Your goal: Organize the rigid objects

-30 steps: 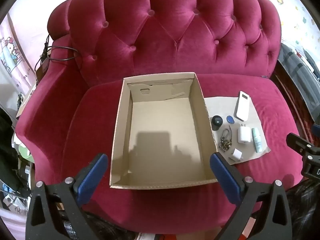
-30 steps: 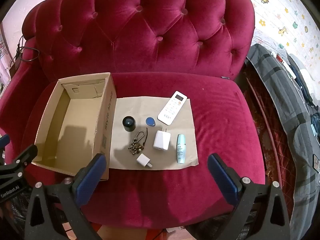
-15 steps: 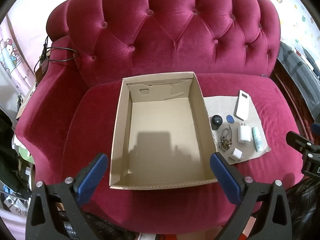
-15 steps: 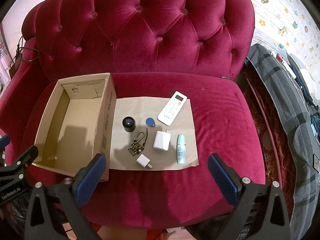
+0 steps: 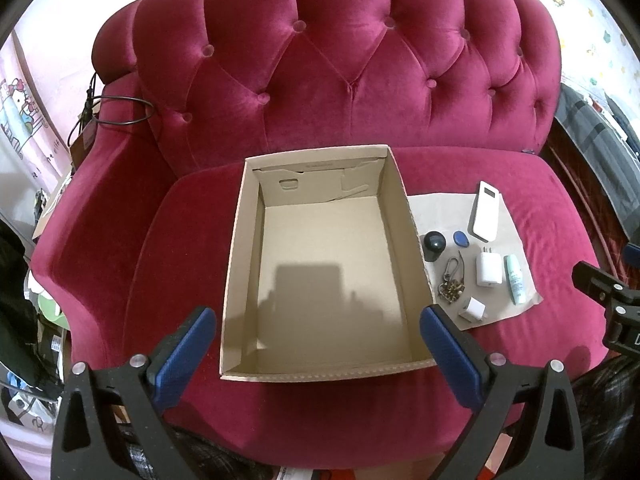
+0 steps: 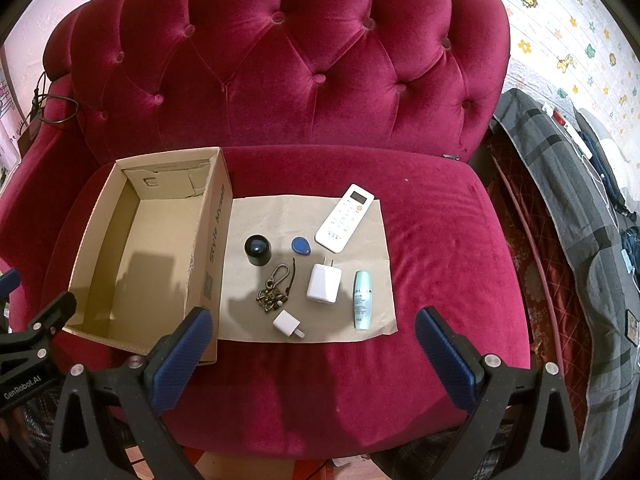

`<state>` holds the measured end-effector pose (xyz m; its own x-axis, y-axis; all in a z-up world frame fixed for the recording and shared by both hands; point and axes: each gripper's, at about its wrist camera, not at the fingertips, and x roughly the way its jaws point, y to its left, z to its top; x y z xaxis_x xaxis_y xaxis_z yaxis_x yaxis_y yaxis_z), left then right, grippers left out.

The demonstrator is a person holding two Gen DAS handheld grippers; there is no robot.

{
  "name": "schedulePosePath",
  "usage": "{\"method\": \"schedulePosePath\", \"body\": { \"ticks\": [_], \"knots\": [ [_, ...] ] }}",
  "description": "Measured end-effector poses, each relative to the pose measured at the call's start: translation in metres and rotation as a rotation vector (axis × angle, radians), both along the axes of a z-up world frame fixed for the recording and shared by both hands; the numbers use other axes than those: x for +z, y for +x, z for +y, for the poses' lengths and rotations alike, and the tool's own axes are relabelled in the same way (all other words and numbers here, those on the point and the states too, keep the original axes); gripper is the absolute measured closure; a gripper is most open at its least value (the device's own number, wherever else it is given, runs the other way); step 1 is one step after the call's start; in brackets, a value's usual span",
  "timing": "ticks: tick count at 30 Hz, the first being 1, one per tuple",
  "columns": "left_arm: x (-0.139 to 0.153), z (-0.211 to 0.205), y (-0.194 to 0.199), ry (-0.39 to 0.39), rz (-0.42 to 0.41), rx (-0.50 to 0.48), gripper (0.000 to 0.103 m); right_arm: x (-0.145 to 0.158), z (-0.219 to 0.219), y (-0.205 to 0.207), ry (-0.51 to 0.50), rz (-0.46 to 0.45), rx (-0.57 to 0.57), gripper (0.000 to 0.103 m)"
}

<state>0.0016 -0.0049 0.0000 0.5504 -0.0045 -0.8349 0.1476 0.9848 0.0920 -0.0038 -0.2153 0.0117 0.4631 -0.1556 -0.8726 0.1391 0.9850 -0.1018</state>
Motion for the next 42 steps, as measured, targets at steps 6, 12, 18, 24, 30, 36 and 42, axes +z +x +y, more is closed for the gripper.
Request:
{"method": "schedulePosePath", "body": {
  "ticks": [6, 12, 18, 24, 30, 36, 42],
  "knots": [
    [0.0003, 0.0004, 0.0006, -0.005, 0.000, 0.000, 0.000, 0.0002, 0.0001, 0.0021, -0.006, -0.003, -0.002, 0.000],
    [0.0018, -0.0011, 0.0019, -0.004, -0.004, -0.008, 0.000, 0.0005, -0.0005, 0.0030, -0.006, -0.010, -0.003, 0.000],
    [0.0023, -0.0018, 0.0013, -0.006, -0.004, -0.015, 0.000, 0.0007, 0.0010, 0.0020, -0.008, -0.014, -0.001, 0.000],
    [0.0019, -0.0014, 0.0019, -0.007, -0.007, -0.014, 0.000, 0.0010, 0.0014, 0.0025, -0.007, -0.013, 0.002, 0.000],
    [0.0020, 0.0000, 0.0015, -0.020, -0.006, -0.010, 0.000, 0.0005, 0.0014, 0.0027, -0.007, -0.012, 0.002, 0.000],
    [0.0026, 0.0018, 0.0036, -0.021, -0.008, -0.017, 0.000, 0.0031, 0.0024, 0.0047, -0.006, -0.021, 0.008, 0.000],
    [0.0025, 0.0043, 0.0067, -0.014, -0.015, -0.015, 0.000, 0.0026, 0.0019, 0.0073, -0.003, -0.032, 0.011, 0.000]
  ]
}}
